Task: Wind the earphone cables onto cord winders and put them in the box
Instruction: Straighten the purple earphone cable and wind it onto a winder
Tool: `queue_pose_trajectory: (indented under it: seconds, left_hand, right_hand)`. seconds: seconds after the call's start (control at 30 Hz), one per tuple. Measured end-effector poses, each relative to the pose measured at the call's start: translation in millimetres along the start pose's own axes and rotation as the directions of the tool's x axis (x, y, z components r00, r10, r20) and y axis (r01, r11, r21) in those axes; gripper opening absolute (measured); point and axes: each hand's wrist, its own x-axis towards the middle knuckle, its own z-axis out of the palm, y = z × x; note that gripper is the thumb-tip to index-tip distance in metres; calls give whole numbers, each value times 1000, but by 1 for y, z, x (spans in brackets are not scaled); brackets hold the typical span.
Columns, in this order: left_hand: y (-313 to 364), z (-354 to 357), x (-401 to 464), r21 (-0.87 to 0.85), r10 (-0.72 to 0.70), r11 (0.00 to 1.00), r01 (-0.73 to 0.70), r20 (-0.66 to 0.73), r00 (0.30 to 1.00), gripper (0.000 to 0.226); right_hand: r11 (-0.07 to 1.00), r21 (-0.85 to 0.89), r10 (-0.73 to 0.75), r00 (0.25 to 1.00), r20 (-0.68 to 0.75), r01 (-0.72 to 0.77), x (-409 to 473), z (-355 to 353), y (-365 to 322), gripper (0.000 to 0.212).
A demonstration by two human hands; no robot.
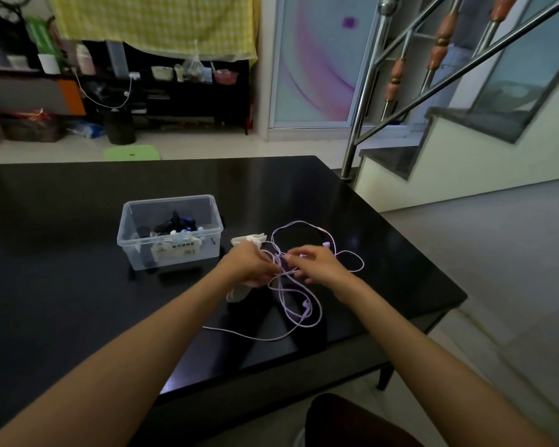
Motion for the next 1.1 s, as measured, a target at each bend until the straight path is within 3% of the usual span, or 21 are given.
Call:
queue_pose_trajectory:
  seconds: [0.1, 0.2, 0.27, 0.3, 0.37, 0.43, 0.47, 0.5, 0.57, 0.63, 0.7, 0.8, 0.9, 1.0, 1.1]
  left_hand:
    - [4, -10, -8, 13, 116, 993, -116, 37, 993, 13]
    - [10, -20, -16, 36, 160, 986, -161, 18, 987, 15]
    - [17, -31, -23, -202, 94, 974, -103, -56, 994, 15]
    - [22, -38, -29, -411, 33, 910, -55, -60, 998, 15]
    - [28, -55, -39, -729, -16, 684, -26, -50, 999, 15]
    - [28, -78, -43, -896, -5, 439, -72, -82, 997, 16]
    - [27, -91, -44, -933, -10, 352, -80, -89, 996, 18]
    - [25, -102, -46, -939, -12, 334, -80, -89, 996, 18]
    - [26, -116, -51, -882, 11, 465, -72, -75, 997, 19]
    - [34, -120, -57, -805, 30, 584, -103, -105, 994, 19]
    - [42, -124, -63, -786, 5, 597, -158, -193, 981, 18]
    - [45, -140, -68, -752, -54, 601, -273, -379, 924, 31]
    - [52, -161, -75, -557, 23, 738, -381, -543, 839, 28]
    - [65, -175, -80, -375, 129, 818, -436, -619, 775, 21]
    - [71, -167, -87, -202, 232, 885, -420, -590, 773, 13]
  right_hand:
    - [996, -35, 84, 996, 16, -83, -1, 1, -11, 30]
    - [973, 161, 161, 986, 50, -167, -8, 10, -27, 19]
    - [938, 305, 170, 985, 15, -167, -11, 7, -37, 21]
    - [903, 402, 162, 987, 16, -154, -13, 1, -42, 19]
    - [755, 639, 133, 989, 69, -146, -14, -19, -52, 20]
    - [582, 804, 120, 991, 62, -121, -12, -43, -59, 27]
    - [559, 823, 124, 992, 38, -101, -13, -54, -61, 27]
    - [593, 801, 127, 992, 13, -86, -14, -62, -63, 27]
    - [715, 696, 103, 995, -7, -69, -16, -72, -69, 26]
    - [740, 671, 82, 996, -20, -47, -20, -77, -80, 24]
    - [744, 667, 113, 992, -59, -45, -25, -81, -86, 19]
    - [868, 484, 214, 962, -171, -107, -27, -92, -71, 19]
    - [948, 234, 280, 914, -294, -216, -31, -102, -40, 20]
    - [964, 71, 266, 917, -298, -257, -37, -106, -25, 18]
    - [974, 101, 220, 942, -252, -201, -39, -104, -27, 19]
